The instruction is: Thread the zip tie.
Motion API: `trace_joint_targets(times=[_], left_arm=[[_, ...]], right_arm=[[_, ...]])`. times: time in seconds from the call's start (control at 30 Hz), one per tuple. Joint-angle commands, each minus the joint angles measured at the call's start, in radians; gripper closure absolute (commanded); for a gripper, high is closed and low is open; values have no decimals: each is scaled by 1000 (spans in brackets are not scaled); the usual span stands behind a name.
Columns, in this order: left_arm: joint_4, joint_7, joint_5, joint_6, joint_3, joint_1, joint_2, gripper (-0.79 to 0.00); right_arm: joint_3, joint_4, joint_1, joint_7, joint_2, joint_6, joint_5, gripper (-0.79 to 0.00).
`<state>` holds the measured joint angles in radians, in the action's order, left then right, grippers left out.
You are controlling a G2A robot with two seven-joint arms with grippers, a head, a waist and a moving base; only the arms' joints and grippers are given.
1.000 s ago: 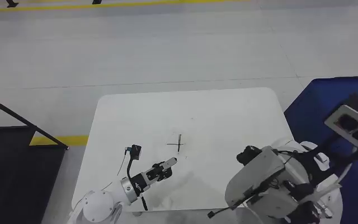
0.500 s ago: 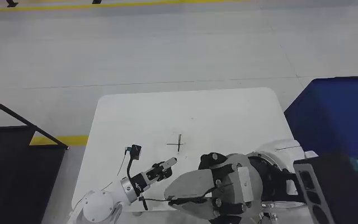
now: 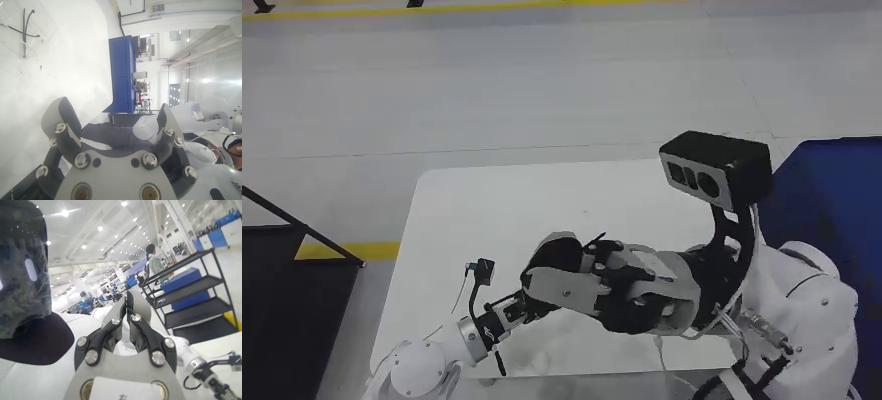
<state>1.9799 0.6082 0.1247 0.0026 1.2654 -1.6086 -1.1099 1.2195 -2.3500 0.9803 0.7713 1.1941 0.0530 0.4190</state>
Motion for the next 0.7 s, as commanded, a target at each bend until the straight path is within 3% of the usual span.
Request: trace_joint_targets(times=[0.0, 0.3, 0.67], left_arm=[[0, 0, 0, 0, 0, 0, 0, -785], [0, 0, 0, 0, 0, 0, 0, -785], [0, 0, 0, 0, 0, 0, 0, -785]], right_arm=[[7, 0, 4, 32, 0, 86, 126, 0], [30, 0, 31, -21, 9, 188, 514, 0], [-27, 0, 90, -113, 20, 179, 635, 0]])
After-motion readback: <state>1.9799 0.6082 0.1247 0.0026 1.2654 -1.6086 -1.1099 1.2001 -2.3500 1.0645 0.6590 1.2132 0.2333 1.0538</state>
